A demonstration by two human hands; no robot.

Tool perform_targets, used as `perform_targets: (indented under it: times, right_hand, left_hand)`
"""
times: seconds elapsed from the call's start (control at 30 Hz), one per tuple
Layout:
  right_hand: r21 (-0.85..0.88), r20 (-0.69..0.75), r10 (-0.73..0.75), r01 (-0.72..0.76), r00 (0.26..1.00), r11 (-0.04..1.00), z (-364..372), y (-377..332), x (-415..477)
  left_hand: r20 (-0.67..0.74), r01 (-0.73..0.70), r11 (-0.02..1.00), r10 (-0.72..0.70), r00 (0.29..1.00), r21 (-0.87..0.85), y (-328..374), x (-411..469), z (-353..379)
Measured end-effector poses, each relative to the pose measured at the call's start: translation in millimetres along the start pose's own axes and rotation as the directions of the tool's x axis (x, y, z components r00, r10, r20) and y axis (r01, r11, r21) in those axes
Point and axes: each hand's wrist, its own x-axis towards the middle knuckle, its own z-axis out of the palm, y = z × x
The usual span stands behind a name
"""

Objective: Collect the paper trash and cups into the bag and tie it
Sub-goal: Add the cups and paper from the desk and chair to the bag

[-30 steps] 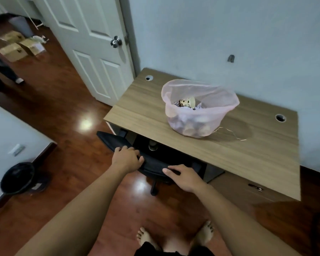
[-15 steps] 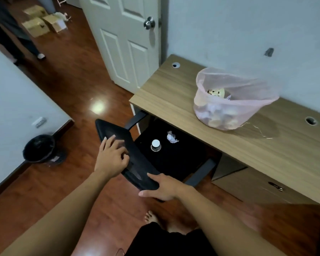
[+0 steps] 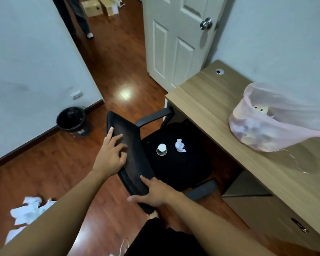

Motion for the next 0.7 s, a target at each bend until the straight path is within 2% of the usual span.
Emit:
perform_targets:
  times: [0.17,0.27,0.33,0.4,0.47,0.53,0.6,0.7]
  right_hand:
    - [-0.012,0.026,-0.002,0.002,1.000,1.000,-1.5,-1.7,6.8]
    - [0.083,0.007,-0.039,0.039,0.999,0.996,-10.4,10.3,5.4]
    - [0.160,-0.053,-0.043,0.051,0.998,0.986,-24.7,25.1,1.3]
    - [0.208,-0.176,-0.015,0.052,0.984,0.977,-48.8,43.4,-7.2]
    - [0.253,-0.331,0.034,0.054,0.943,0.966,-82.6,67.7,-20.1]
    - [0.330,-0.481,0.099,0.076,0.871,0.941,-122.2,98.0,-37.1]
    - [0.394,-0.613,0.175,0.106,0.770,0.913,-164.8,131.6,-57.7]
    - [0.387,-0.773,0.245,0.128,0.586,0.913,-228.0,183.4,-99.5]
  left_hand:
    - [-0.026,-0.002,0.999,0.003,1.000,0.042,-2.0,-3.8,-2.3]
    - [0.021,0.041,0.980,-0.046,0.999,0.197,3.5,3.0,-0.1]
    - [0.080,0.093,0.936,-0.127,0.989,0.338,18.5,13.7,2.9]
    - [0.130,0.158,0.912,-0.221,0.967,0.379,43.2,31.0,6.4]
    - [0.178,0.157,0.935,-0.221,0.959,0.317,71.1,54.6,11.8]
    - [0.208,0.120,0.977,-0.157,0.966,0.179,100.9,83.2,18.9]
    - [0.255,0.115,0.993,-0.103,0.961,-0.031,137.5,115.2,21.8]
    - [0.352,0.208,0.933,-0.097,0.931,-0.294,201.4,163.4,25.8]
